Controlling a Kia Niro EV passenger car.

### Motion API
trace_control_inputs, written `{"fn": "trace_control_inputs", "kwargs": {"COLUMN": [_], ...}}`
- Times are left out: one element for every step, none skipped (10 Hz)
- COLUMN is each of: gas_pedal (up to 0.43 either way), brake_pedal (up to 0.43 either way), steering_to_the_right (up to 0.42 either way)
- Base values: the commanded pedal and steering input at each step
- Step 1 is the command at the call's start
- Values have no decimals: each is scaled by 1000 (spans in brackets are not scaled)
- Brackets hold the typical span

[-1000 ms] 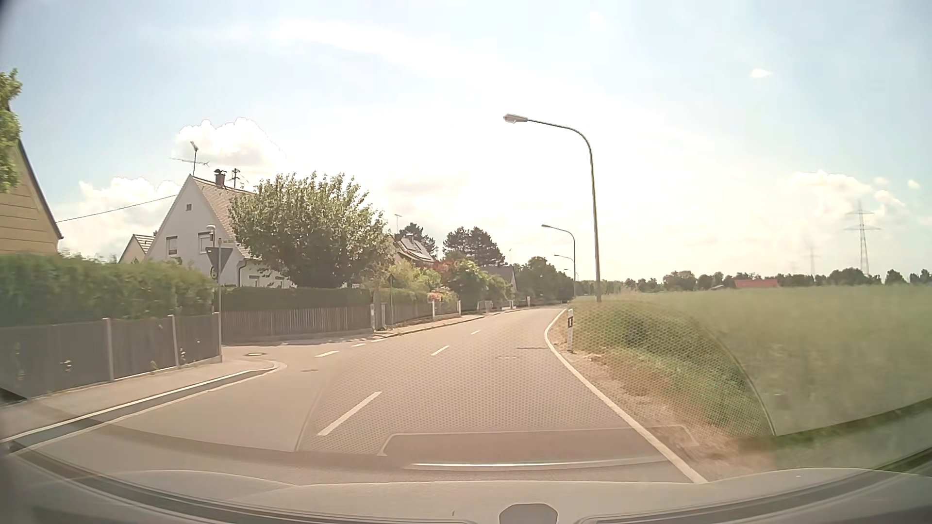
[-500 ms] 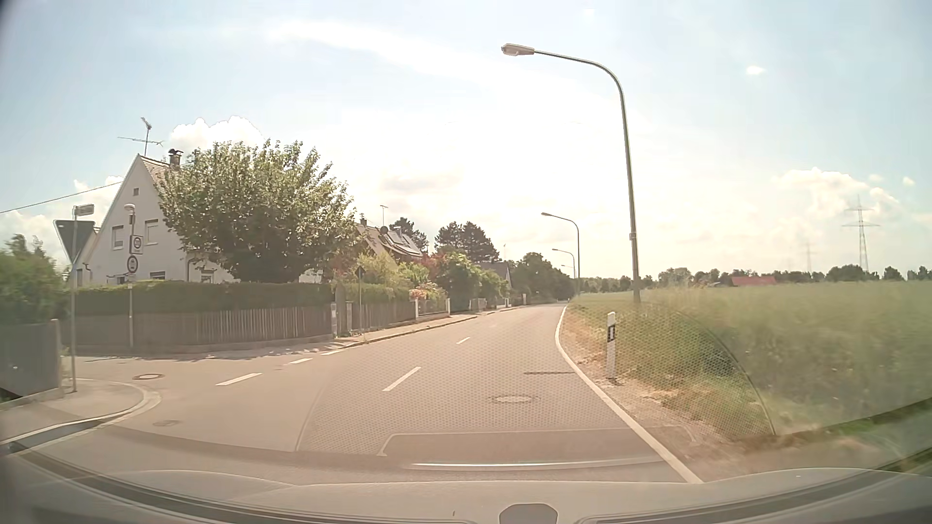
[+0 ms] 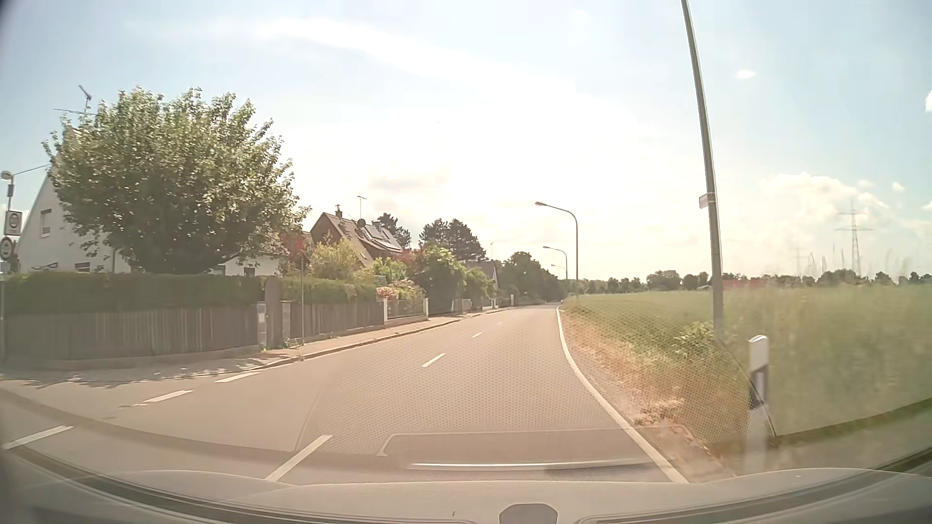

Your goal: Follow the waypoints while adhering to traffic rules and regulations

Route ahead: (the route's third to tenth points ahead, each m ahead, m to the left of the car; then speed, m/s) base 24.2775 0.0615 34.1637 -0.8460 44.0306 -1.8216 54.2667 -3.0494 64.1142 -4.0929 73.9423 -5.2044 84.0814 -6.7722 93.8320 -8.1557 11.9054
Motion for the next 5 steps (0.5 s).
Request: {"fn": "trace_control_inputs", "kwargs": {"gas_pedal": [110,110,110,118,130], "brake_pedal": [0,0,0,0,0], "steering_to_the_right": [26,25,24,24,21]}}
